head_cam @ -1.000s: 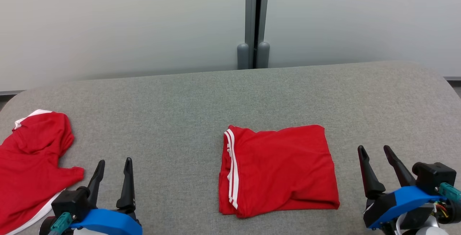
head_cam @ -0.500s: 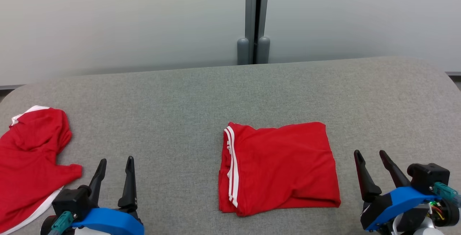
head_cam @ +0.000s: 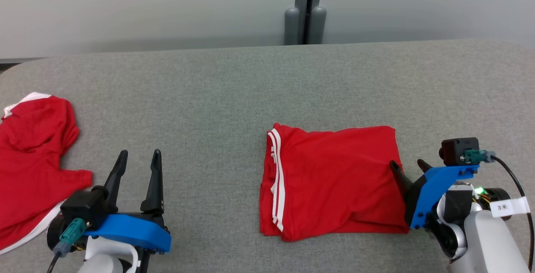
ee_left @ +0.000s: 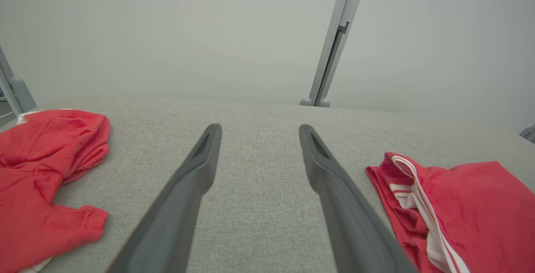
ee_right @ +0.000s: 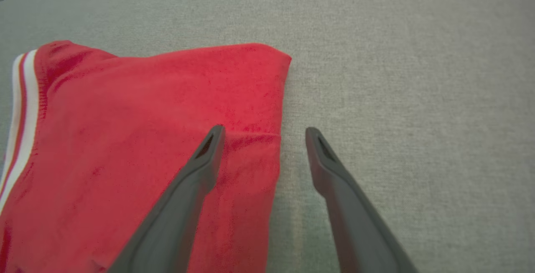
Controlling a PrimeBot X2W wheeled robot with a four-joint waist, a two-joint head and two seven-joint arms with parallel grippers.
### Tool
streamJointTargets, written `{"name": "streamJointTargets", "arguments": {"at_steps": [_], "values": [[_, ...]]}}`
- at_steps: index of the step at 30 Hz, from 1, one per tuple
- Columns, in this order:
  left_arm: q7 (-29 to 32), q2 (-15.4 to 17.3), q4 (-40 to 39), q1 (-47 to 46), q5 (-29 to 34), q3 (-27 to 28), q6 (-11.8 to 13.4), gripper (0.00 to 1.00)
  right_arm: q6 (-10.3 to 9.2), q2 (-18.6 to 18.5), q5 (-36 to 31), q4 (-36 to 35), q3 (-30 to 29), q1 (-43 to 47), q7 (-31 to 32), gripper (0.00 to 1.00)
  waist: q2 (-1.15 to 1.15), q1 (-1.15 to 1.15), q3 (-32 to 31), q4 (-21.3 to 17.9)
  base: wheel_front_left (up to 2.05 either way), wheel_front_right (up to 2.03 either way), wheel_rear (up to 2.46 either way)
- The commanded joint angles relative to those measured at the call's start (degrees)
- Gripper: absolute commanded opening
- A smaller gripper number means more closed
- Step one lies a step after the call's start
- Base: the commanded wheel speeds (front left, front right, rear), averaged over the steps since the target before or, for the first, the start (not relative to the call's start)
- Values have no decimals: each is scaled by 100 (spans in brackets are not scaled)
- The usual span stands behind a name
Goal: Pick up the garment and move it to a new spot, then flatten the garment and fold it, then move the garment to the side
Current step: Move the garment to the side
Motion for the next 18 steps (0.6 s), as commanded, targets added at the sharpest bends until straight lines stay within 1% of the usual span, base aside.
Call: {"name": "streamJointTargets", "arguments": {"at_steps": [1,6,8,9,12,13,14,15,16,18], "values": [[10,12,-24,-156,36,3,-24,100,2,-9,-111,178,-81,-170,163,100,0,0,143,116,0,0,0],[-12,-71,34,-406,86,-97,-96,100,3,-4,-265,849,-179,-450,633,100,0,0,338,281,0,0,0],[-26,-101,82,-493,96,-123,-119,100,7,7,-61,1119,-120,-496,757,100,0,0,380,320,0,0,0],[-32,-101,112,-511,98,-128,-130,100,8,30,-63,1252,-72,-481,838,100,0,0,394,329,0,0,0],[-60,-110,184,-549,96,-137,-154,100,18,92,150,1539,165,-446,1093,100,0,0,407,323,0,0,0],[-65,-113,206,-552,91,-136,-164,100,18,116,209,1568,302,-442,1153,47,0,0,407,313,0,0,0],[-78,-111,232,-549,82,-131,-172,100,18,134,251,1564,441,-445,1189,17,0,0,406,294,0,0,0],[-83,-109,253,-545,72,-124,-178,100,20,88,270,1534,587,-450,1220,0,0,0,403,273,0,0,0],[-99,-105,270,-537,61,-112,-180,100,37,-1,288,1470,691,-477,1191,0,0,0,401,244,0,0,0],[-113,-89,290,-529,60,-116,-193,100,17,-318,314,1293,896,-594,1063,0,0,0,406,173,0,0,0]]}}
